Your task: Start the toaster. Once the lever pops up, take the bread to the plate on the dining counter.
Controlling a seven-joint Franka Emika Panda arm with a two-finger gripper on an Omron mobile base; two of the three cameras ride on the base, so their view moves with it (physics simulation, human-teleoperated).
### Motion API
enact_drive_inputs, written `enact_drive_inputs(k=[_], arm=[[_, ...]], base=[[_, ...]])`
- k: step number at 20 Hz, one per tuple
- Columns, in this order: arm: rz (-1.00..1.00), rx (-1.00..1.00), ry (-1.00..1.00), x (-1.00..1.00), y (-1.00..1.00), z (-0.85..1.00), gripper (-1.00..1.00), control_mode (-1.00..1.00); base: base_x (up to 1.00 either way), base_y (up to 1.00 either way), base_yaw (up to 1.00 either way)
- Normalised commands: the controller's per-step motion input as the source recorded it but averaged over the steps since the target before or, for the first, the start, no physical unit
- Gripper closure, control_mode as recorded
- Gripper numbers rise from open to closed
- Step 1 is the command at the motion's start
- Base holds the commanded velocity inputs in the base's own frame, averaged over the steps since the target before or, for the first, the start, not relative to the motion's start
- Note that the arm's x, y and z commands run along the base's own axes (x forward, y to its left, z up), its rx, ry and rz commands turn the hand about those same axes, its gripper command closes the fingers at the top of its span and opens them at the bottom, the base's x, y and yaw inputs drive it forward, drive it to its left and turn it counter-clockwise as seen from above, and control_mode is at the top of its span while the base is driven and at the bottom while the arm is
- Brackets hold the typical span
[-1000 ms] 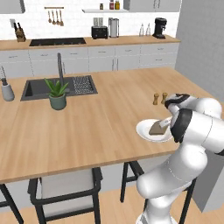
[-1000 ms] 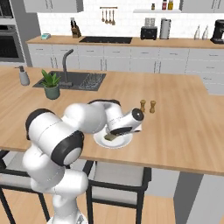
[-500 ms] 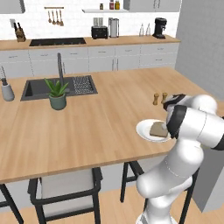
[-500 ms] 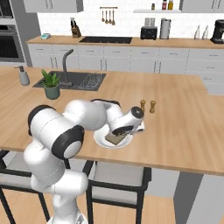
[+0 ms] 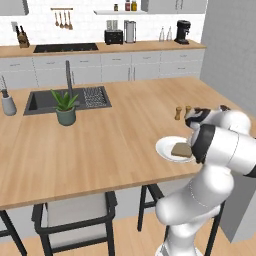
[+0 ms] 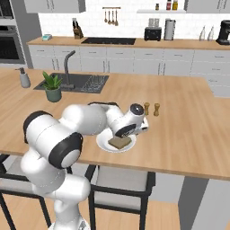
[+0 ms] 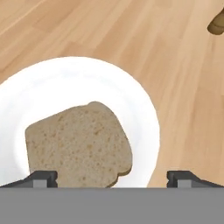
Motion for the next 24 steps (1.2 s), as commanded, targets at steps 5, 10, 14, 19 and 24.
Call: enact_drive_inputs(k=[5, 10, 14, 19, 24], arm=[[-0.20, -0.04, 0.01, -0.27, 0.35, 0.77, -1.00, -1.00], [-0.32, -0.05, 0.05, -0.64, 0.59, 0.76, -1.00, -1.00], [-0.35, 0.00, 0.02, -0.99, 0.47, 0.52, -1.00, -1.00], [-0.21, 0.00, 0.00, -1.00, 0.44, 0.30, -1.00, -1.00], [-0.04, 0.00, -0.10, -1.00, 0.17, 0.15, -1.00, -1.00]], base=[[0.00, 0.00, 0.00], [0.00, 0.00, 0.00], [0.00, 0.00, 0.00], [0.00, 0.00, 0.00], [0.00, 0.00, 0.00]])
